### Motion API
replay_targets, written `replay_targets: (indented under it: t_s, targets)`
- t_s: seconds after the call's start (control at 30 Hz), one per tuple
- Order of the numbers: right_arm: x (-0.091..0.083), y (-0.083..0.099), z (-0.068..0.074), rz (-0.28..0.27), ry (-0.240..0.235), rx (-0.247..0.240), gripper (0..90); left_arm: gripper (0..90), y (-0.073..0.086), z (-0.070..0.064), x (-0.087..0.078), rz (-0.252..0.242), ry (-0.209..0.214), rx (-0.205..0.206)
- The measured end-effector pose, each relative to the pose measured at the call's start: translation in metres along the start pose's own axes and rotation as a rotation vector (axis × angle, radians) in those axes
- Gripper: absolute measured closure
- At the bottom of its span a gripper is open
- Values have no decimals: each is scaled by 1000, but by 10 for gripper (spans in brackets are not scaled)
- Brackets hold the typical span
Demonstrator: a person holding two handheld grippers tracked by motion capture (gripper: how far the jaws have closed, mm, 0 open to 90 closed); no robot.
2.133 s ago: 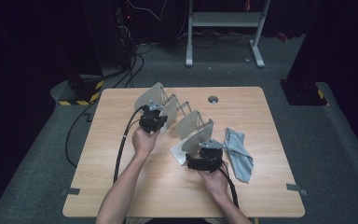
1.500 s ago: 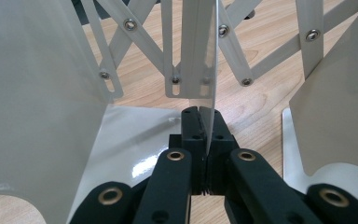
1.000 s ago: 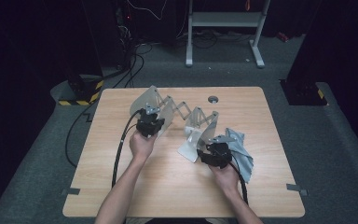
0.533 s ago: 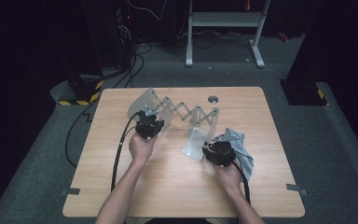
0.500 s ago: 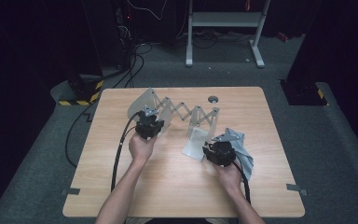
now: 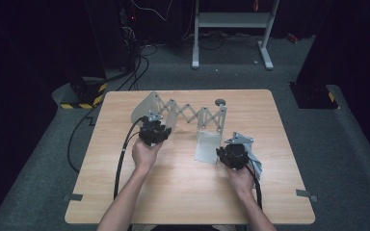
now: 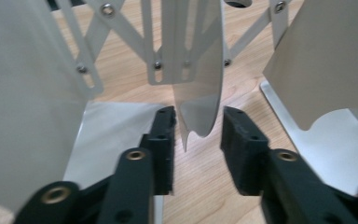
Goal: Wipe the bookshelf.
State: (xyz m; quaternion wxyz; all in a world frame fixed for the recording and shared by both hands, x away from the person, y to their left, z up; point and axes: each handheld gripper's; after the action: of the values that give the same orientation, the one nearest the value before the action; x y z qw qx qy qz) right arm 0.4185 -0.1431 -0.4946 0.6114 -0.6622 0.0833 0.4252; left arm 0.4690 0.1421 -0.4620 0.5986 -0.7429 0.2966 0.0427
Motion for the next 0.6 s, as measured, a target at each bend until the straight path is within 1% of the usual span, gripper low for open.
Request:
replay_targets:
  t_s: [0.03,0.1,0.2,0.27,0.33,0.37,0.4,0.5,0.6]
  targets:
    - [0,-1,0,4,5,1,783,586,0,2,-2,1,-5,-4]
    - [0,-1,-1,6,11,2,786,556,0,6,-8,-10,-7,-25]
    - [0,-2,-3,4,13,7,791,522,2,15,-18,-19,-18,-31]
    - [1,-2,-3,3,14,10,793,514,5,21,-23,-29,-27,-50]
    - [1,-2,-4,2,14,11,796,510,7,27,-27,-26,-42,-49]
    - [1,-2,-5,2,15,14,799,509,8,30,-28,-35,-48,-60]
    - [0,-2,-5,1,16,15,800,507,9,33,-31,-34,-56,-56]
    - [0,-1,-6,-1,19,15,803,502,12,41,-35,-54,-72,-79]
    - [0,-1,-6,0,19,14,803,494,14,49,-38,-49,-89,-85]
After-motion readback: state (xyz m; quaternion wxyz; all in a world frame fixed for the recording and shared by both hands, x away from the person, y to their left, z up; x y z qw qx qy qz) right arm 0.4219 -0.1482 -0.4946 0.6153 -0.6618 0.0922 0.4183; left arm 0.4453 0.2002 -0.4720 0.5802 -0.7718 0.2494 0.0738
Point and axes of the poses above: each handheld gripper's, and its own axes: x roughly forward along the jaws, y roughly out of its underside, z roughly to its left, and after that the axes turned 3 degrees about x, right-handed
